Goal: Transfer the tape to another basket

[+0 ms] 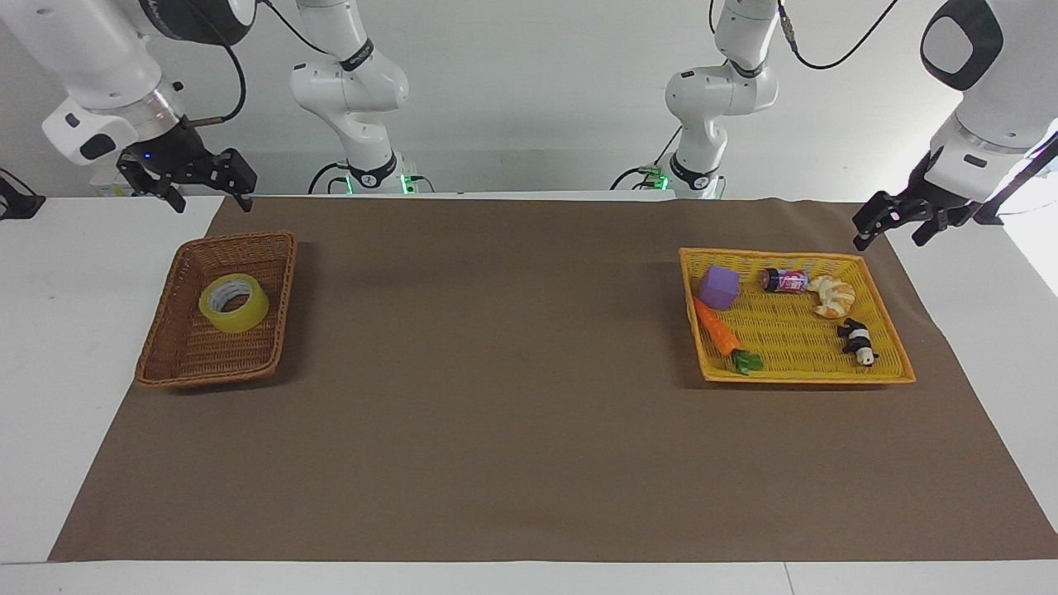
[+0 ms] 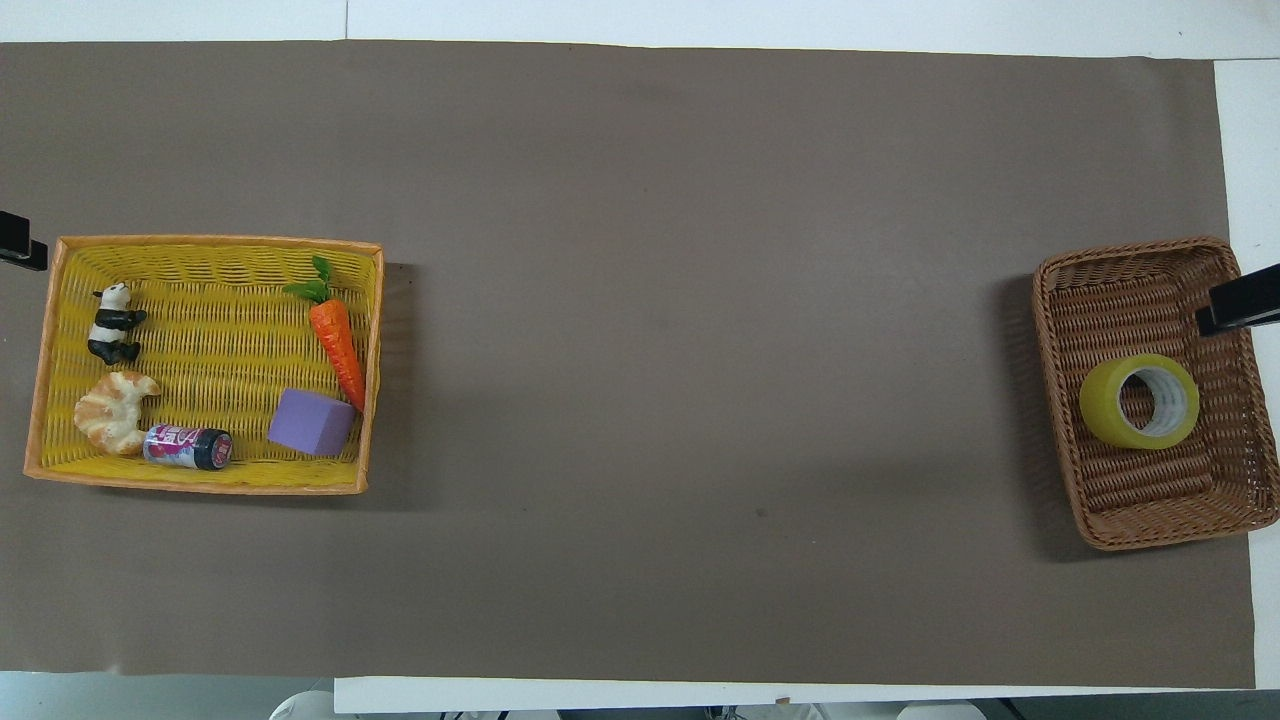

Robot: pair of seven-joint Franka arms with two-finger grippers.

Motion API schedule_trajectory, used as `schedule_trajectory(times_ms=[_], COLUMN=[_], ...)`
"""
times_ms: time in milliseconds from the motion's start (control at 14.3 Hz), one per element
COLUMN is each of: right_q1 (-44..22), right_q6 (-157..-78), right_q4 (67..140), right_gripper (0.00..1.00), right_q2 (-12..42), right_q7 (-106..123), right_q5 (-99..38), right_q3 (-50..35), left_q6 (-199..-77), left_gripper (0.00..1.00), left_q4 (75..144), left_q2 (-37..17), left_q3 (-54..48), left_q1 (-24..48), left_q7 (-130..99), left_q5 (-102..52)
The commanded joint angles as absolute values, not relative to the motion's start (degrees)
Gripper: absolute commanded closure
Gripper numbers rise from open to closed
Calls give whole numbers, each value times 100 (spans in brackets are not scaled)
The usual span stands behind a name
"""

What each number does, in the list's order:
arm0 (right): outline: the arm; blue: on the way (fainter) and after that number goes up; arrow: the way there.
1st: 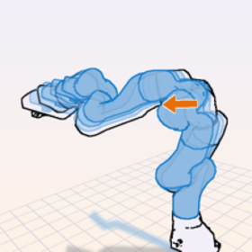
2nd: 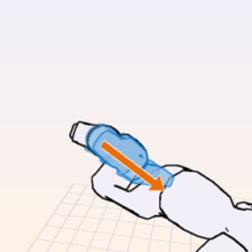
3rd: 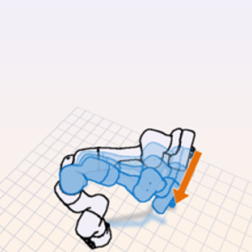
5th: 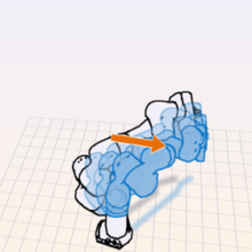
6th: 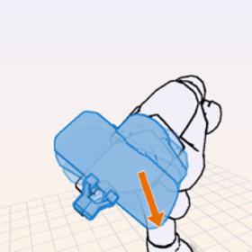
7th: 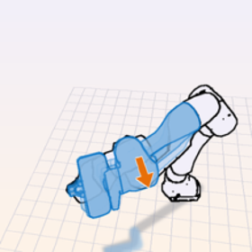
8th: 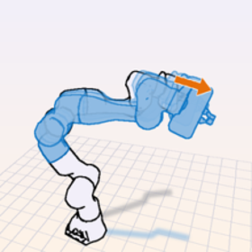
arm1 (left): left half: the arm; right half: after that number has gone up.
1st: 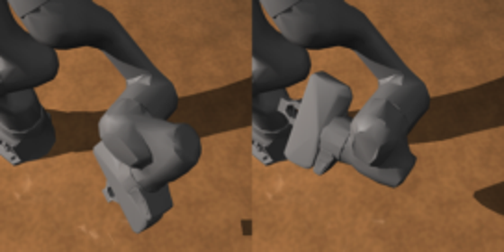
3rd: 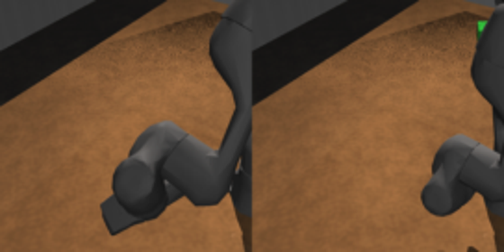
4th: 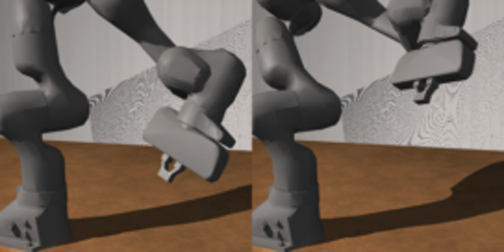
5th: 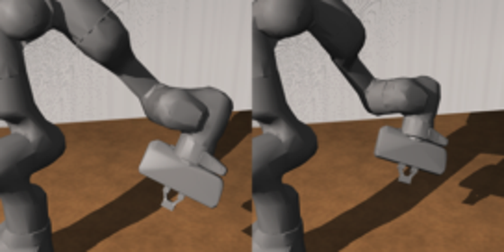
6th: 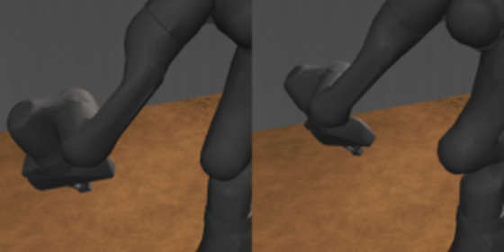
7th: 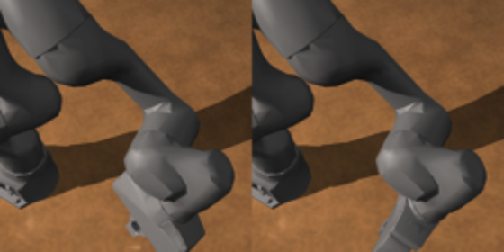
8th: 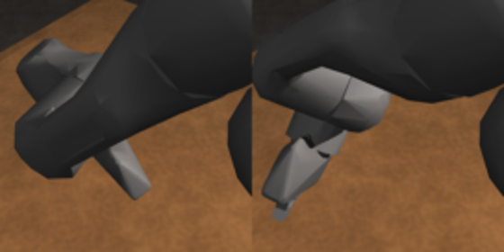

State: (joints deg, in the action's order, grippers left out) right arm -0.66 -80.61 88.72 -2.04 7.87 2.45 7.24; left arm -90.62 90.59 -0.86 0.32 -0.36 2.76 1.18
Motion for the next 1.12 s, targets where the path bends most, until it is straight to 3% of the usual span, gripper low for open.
schedule_trajectory(times_ms=[0,628,1047], right_q1=[-35,-114,-114], right_q6=[-7998,-8243,-8279], right_q4=[8596,9306,9220], right_gripper=[0,0,0], right_q2=[70,-289,-264], right_q7=[773,624,642], right_q5=[316,316,325], right_q3=[773,888,879], left_q6=[-8947,-8956,-8930], left_gripper=[1,1,1], left_q4=[9044,8991,9044], left_q2=[-35,158,176], left_q3=[62,17,44], left_q1=[0,-8,-44], left_q7=[360,352,352], left_q5=[237,255,255])
